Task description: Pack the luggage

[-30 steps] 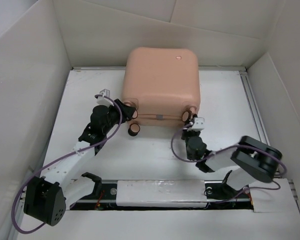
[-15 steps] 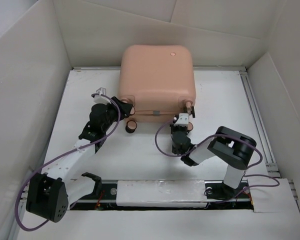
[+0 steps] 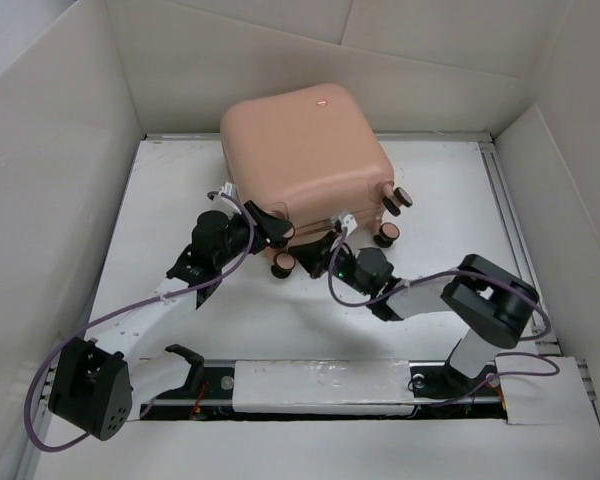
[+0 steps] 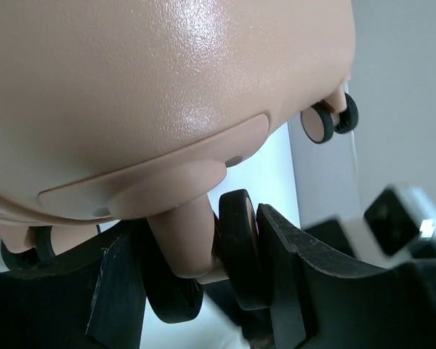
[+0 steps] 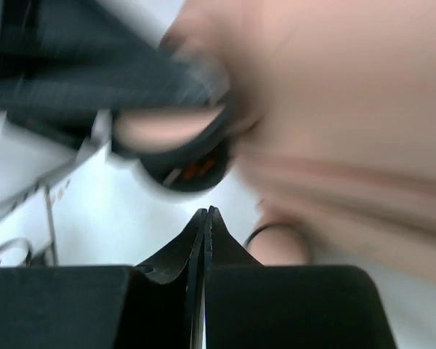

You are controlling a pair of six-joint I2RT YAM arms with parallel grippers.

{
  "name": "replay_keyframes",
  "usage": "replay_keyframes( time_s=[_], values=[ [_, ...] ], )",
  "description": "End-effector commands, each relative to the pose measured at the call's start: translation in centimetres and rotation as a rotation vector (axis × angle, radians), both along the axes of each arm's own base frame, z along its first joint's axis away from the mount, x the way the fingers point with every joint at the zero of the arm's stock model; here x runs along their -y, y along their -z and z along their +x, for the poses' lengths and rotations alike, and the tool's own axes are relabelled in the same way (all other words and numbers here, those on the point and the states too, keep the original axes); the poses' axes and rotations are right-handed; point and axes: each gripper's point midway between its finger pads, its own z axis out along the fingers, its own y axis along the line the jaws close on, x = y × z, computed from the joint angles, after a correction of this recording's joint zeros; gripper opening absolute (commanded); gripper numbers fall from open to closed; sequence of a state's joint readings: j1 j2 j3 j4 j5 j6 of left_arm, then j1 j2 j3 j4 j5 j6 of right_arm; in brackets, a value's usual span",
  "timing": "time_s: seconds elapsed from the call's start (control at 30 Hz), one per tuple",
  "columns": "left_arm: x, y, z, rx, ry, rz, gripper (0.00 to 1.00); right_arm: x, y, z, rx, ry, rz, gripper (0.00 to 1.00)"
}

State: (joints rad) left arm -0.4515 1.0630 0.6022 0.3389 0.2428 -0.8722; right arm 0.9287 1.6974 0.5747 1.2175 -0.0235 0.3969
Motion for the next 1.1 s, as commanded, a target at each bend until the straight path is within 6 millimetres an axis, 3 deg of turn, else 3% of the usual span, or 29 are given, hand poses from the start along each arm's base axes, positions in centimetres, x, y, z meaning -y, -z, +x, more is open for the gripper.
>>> replay_keyframes(
  time_s=[0.0, 0.07, 0.13, 0.17, 0.23, 0.27, 0.3, 0.33, 0.4, 0.43, 0.5, 0.53, 0.57, 0.63, 0.73, 0.87, 1.07],
  values=[
    [3.4, -12.4, -3.6, 0.429, 0.259, -0.185, 0.0, 1.0, -1.4, 0.2, -0.042, -0.061, 0.009, 0.0],
    [3.7, -12.4, -3.8, 0.428, 0.268, -0.187, 0.0, -1.6, -2.3, -0.6, -0.026, -0.122, 0.002, 0.0],
    [3.6, -12.9, -3.7, 0.437, 0.257, -0.19, 0.0, -3.1, -1.2, -2.1, -0.032, -0.167, -0.021, 0.0],
    [3.3, -12.8, -3.6, 0.437, 0.242, -0.159, 0.0, -2.3, -0.1, -1.5, -0.051, -0.111, -0.038, 0.0],
    [2.2, -13.3, -3.1, 0.447, 0.178, -0.114, 0.0, -0.5, -1.1, -1.5, -0.047, -0.048, -0.005, 0.0],
    [1.9, -13.1, -3.0, 0.433, 0.162, -0.09, 0.0, 1.0, -1.0, -0.8, -0.063, 0.005, -0.006, 0.0],
    [1.4, -13.9, -3.2, 0.468, 0.144, -0.074, 0.0, 3.4, 0.3, -0.2, -0.091, 0.097, -0.036, 0.0],
    [1.1, -13.8, -3.1, 0.47, 0.127, -0.058, 0.0, 5.3, -0.8, -0.4, -0.102, 0.155, -0.048, 0.0],
    [0.4, -13.1, -2.6, 0.444, 0.081, -0.029, 0.0, 9.9, 0.1, 1.2, -0.128, 0.37, -0.128, 0.0],
    [0.1, -13.4, -2.7, 0.458, 0.07, -0.025, 0.0, 12.0, -0.7, 0.8, -0.125, 0.428, -0.141, 0.02],
    [-0.1, -12.3, -2.7, 0.44, 0.061, -0.015, 0.0, 15.9, -1.0, 1.3, -0.129, 0.588, -0.12, 0.1],
    [-0.2, -12.1, -2.5, 0.444, 0.05, -0.015, 0.0, 17.7, 0.1, 1.1, -0.146, 0.641, -0.132, 0.14],
    [-0.3, -12.4, -2.7, 0.452, 0.049, -0.02, 0.0, 19.4, -0.1, 0.9, -0.155, 0.687, -0.113, 0.22],
    [-0.5, -11.3, -2.5, 0.439, 0.043, 0.003, 0.0, 22.0, 1.4, 1.5, -0.178, 0.745, -0.113, 0.28],
    [-0.7, -10.6, -2.5, 0.436, 0.031, 0.016, 0.0, 23.8, 2.1, 2.8, -0.175, 0.79, -0.121, 0.36],
    [-0.5, -10.4, -2.8, 0.451, 0.051, 0.006, 0.0, 21.2, 2.0, 3.5, -0.095, 0.66, -0.152, 0.4],
    [0.2, -10.3, -3.2, 0.461, 0.097, -0.004, 0.0, 19.7, 1.6, 5.7, -0.009, 0.626, -0.203, 0.43]
  ],
)
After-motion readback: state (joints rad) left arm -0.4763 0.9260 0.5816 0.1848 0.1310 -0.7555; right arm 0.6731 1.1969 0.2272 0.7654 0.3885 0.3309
